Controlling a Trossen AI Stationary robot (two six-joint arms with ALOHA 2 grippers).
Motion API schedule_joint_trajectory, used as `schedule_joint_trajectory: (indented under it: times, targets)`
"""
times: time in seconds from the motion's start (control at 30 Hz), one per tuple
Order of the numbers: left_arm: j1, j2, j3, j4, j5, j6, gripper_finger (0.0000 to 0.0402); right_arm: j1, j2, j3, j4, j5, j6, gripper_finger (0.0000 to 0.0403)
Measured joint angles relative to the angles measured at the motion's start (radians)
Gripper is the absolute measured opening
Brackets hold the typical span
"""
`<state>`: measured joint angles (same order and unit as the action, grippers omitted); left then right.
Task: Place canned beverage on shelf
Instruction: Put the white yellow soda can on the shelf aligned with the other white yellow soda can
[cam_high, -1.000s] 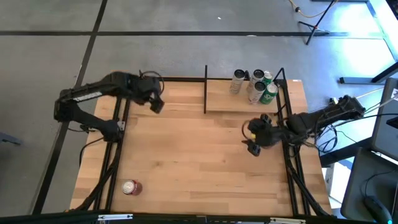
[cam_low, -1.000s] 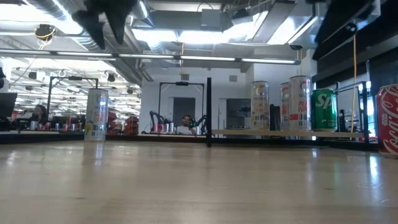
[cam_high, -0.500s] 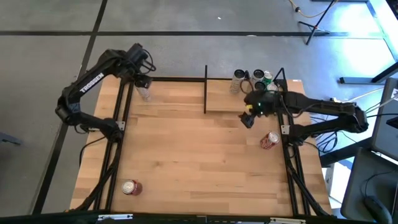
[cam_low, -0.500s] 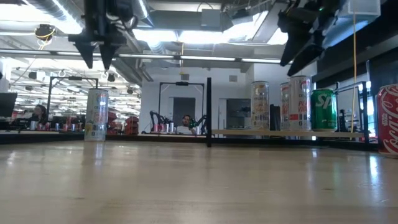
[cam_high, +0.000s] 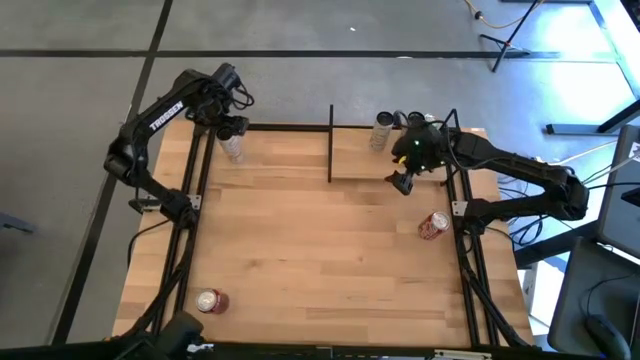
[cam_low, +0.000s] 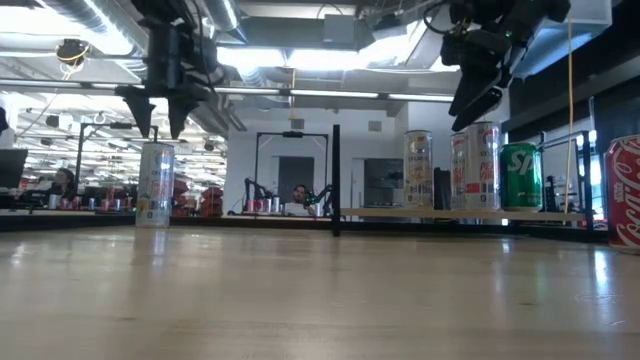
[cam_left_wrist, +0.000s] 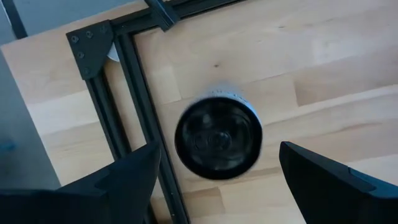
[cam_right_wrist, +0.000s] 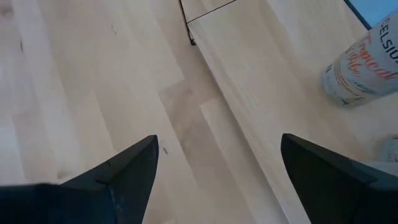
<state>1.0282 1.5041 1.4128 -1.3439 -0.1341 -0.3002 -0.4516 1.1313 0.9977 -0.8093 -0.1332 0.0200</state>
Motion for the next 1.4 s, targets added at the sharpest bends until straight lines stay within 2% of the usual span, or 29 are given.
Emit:
schedule_joint_trajectory:
  times: [0.43, 0.67, 0.8, 0.93, 1.07, 1.3, 1.4]
  targets:
    - [0.051, 0.077, 0.0, 0.016, 0.036, 0.063, 0.0325, -0.014, 0.0, 0.0, 0.001, -0.022, -0.026, 0.0324]
    - [0.071, 0.081, -0.1, 0.038, 0.09, 0.067, 0.0324, -0.014, 0.0, 0.0, 0.001, -0.018, 0.002, 0.0324]
    - [0.055, 0.081, -0.137, 0.103, 0.093, 0.067, 0.0306, -0.014, 0.0, 0.0, 0.003, -0.017, 0.003, 0.0324]
    - [0.049, 0.081, -0.147, 0.112, 0.098, 0.08, 0.0267, -0.014, 0.0, 0.0, 0.005, -0.016, 0.004, 0.0324]
    - [0.021, 0.076, -0.147, 0.11, 0.095, 0.1, 0.0228, -0.014, 0.0, 0.0, 0.005, -0.016, 0.006, 0.0324]
    - [-0.092, 0.011, -0.114, 0.096, 0.104, 0.112, 0.0227, -0.013, 0.0, 0.0, 0.005, -0.018, 0.072, 0.0324]
    - [-0.167, -0.021, -0.07, 0.087, 0.107, 0.112, 0.0232, -0.009, 0.0, 0.0, 0.013, -0.059, 0.111, 0.0324]
